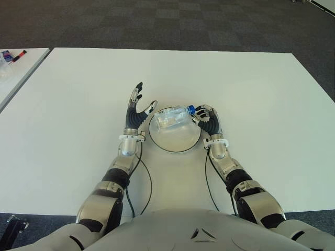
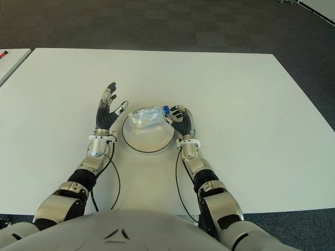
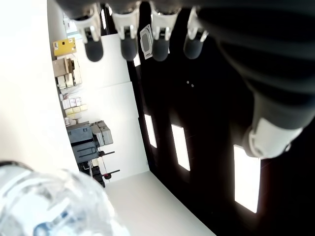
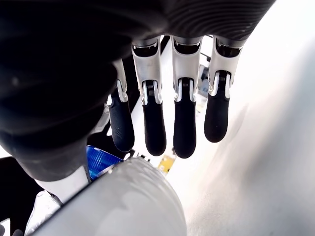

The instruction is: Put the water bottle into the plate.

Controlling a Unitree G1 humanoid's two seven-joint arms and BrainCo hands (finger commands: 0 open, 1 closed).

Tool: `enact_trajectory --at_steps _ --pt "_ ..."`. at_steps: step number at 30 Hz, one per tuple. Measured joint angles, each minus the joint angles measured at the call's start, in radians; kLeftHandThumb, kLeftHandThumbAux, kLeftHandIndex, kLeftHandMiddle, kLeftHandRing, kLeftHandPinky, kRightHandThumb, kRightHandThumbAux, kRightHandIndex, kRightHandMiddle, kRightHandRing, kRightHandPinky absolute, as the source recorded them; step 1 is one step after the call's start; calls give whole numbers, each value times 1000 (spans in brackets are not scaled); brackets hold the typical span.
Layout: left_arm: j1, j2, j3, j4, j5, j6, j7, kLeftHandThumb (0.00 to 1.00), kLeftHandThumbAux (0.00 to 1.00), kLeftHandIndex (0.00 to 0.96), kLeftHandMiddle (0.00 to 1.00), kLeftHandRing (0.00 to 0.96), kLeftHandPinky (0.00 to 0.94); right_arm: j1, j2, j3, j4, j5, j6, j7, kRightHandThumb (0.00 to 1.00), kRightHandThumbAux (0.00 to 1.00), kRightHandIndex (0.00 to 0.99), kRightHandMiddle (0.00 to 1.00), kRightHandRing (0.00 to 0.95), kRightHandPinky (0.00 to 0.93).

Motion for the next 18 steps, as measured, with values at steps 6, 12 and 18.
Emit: enact_trajectory --at_steps 6,12,18 --pt "-3 0 3 13 0 -3 0 251 593 2 74 53 51 0 5 -4 1 6 2 5 702 728 404 409 427 426" --pt "-6 0 5 29 -3 -4 -1 243 585 0 65 46 41 0 10 -19 1 47 3 62 690 730 399 373 406 425" --pt "-8 0 10 35 -14 -4 -23 232 574 0 52 35 37 0 18 -44 1 109 -2 158 418 735 169 314 366 405"
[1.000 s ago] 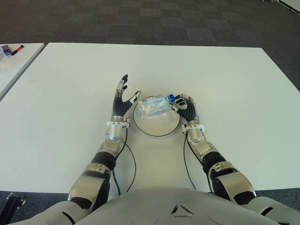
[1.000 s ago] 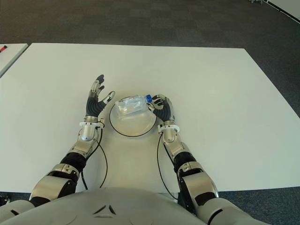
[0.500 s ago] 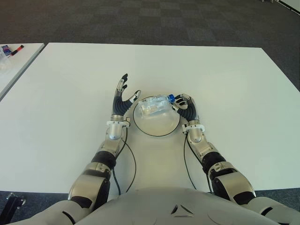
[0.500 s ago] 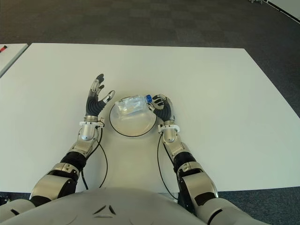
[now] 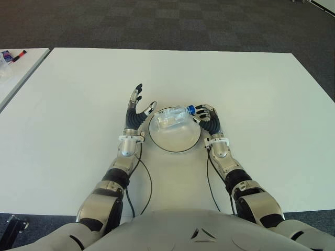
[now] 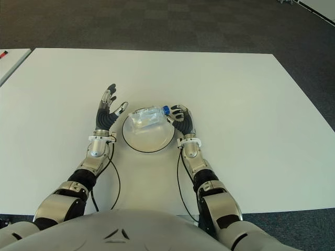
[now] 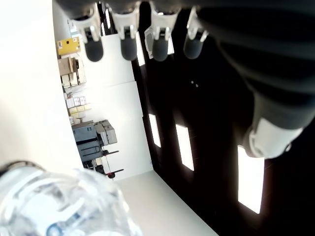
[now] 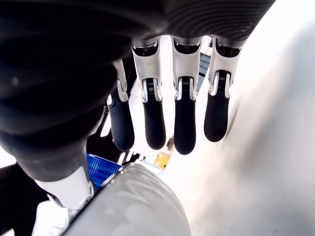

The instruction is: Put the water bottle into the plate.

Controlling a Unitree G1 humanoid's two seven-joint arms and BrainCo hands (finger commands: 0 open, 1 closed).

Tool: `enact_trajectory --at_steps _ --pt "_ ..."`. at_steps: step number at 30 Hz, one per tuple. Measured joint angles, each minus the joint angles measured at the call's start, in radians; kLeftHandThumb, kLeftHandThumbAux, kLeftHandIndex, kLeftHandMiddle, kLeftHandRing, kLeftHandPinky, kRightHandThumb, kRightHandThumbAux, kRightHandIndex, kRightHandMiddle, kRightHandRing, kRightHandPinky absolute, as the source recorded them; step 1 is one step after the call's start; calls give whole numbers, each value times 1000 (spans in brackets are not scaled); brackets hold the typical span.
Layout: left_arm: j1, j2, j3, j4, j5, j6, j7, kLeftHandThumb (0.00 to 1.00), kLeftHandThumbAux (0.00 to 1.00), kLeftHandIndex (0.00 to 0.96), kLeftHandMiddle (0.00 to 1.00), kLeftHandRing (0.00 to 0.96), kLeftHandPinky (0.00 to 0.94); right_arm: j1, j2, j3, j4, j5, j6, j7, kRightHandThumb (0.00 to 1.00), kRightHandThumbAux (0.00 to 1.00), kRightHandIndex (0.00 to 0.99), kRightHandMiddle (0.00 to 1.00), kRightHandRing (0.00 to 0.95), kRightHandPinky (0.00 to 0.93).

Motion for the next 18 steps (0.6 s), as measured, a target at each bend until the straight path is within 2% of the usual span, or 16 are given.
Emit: enact_trajectory --at_steps 6,18 --pt "-1 0 12 5 -9 0 -13 226 563 0 43 27 34 2 4 -11 -1 28 -11 51 332 732 108 290 348 395" --pt "-1 0 23 12 -24 5 -39 244 560 0 41 29 51 5 9 -32 2 57 -37 95 315 732 95 290 352 405"
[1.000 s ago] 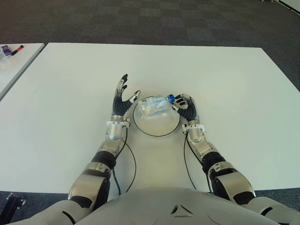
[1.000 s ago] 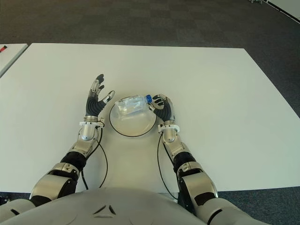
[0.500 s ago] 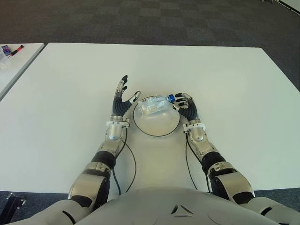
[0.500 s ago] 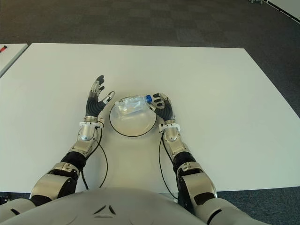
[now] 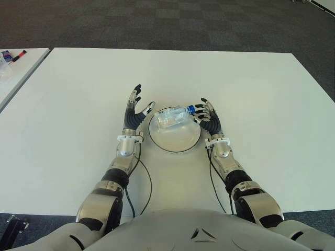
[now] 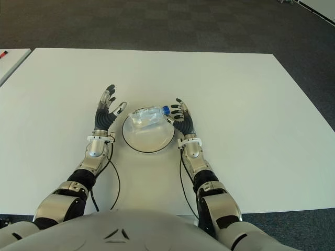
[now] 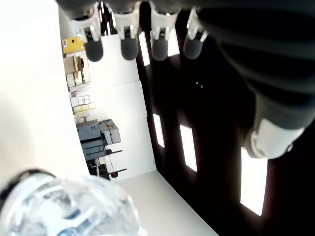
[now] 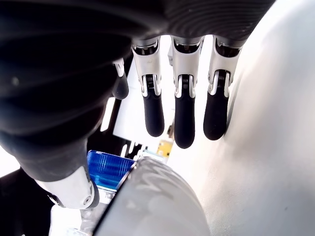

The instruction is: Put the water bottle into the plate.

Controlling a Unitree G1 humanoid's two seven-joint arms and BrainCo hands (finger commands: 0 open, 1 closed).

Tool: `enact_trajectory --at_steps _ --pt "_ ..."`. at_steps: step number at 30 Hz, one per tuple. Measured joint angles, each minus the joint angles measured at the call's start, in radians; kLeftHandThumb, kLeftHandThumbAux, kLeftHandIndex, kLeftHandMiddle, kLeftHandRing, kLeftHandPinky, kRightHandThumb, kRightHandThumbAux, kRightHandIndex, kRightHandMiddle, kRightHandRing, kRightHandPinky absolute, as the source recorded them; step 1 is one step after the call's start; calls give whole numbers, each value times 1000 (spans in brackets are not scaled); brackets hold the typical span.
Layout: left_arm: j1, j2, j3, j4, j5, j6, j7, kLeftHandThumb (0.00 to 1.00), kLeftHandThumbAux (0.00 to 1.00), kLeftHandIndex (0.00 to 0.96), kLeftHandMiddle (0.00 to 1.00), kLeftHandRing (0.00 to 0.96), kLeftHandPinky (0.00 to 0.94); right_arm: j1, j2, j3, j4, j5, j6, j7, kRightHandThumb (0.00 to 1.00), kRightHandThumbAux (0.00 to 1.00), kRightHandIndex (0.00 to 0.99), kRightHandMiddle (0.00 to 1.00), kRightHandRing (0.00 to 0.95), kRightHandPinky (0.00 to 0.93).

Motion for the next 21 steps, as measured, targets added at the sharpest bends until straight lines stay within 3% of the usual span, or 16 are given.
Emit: enact_trajectory --at_steps 13,21 --pt "-10 0 10 33 -22 -1 -18 270 554 0 42 32 54 10 -5 -24 -22 42 -11 62 350 744 75 264 301 327" --pt "-28 2 17 62 -33 -2 -25 273 541 0 36 30 62 58 -12 -44 -88 72 -13 96 335 760 74 265 298 341"
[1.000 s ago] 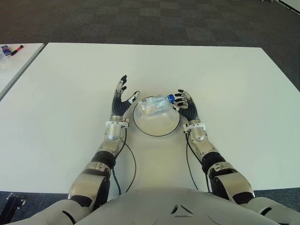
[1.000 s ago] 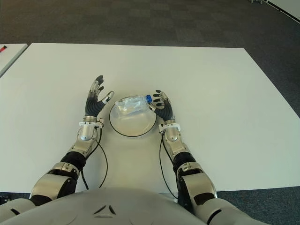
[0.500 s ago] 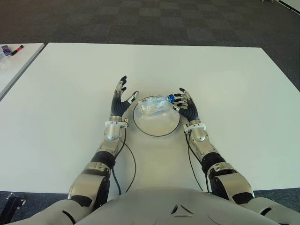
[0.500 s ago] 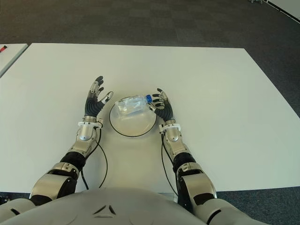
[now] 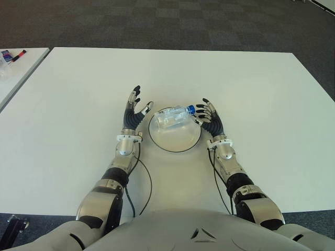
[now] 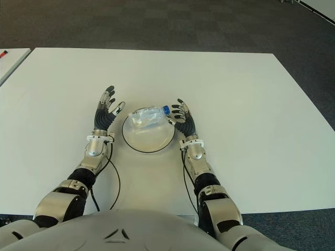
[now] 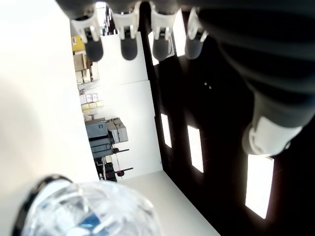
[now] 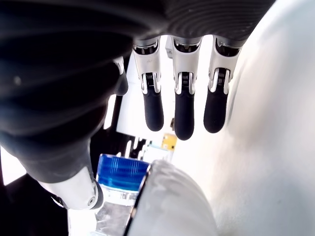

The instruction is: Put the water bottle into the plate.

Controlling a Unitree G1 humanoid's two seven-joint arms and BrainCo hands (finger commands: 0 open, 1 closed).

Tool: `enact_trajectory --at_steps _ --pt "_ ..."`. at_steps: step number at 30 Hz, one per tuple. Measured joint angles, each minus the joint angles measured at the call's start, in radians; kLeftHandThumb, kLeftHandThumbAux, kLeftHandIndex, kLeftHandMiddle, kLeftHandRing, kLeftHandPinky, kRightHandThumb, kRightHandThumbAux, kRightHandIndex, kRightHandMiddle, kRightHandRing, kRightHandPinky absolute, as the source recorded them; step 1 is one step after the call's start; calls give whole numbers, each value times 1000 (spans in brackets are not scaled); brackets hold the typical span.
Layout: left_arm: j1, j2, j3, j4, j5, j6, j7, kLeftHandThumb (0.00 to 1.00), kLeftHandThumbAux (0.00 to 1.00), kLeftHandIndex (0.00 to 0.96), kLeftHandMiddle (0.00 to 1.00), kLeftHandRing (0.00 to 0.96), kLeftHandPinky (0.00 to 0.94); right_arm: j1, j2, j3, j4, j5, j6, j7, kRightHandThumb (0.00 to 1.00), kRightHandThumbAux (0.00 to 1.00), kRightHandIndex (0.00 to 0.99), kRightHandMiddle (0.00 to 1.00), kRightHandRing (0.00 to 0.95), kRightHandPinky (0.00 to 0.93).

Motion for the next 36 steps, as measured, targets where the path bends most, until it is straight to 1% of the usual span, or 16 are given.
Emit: enact_trajectory --at_steps 2,4,7,13,19,22,27,36 --pt "-3 0 3 5 -6 -1 -7 275 541 0 37 32 68 6 -2 -4 -4 5 -10 7 337 762 76 271 304 345" --pt "-6 0 8 8 -12 -2 -15 279 538 0 39 35 72 14 -3 -9 -13 10 -29 12 361 778 79 274 306 350" --pt "-9 -1 17 16 -21 -2 -28 281 537 0 39 36 74 39 -2 -15 -61 17 -68 13 378 791 80 274 307 353" --pt "-11 -1 24 24 -36 0 -44 276 524 0 40 36 79 70 6 -21 -153 36 -99 30 418 824 83 268 303 351" --pt "-11 -2 25 24 -37 13 -46 250 526 0 48 47 96 98 14 -23 -220 47 -101 53 438 832 80 257 292 342" --pt "-11 -2 25 23 -33 21 -39 222 537 0 52 51 85 109 17 -26 -247 62 -100 71 451 843 80 243 275 330" --pt "-11 -1 23 13 -16 34 -11 204 557 0 54 50 75 124 27 -36 -283 84 -91 90 456 835 77 220 262 332" --pt "-11 -2 23 -9 -6 54 11 196 601 0 49 46 69 137 33 -42 -314 84 -62 93 401 785 53 182 244 332"
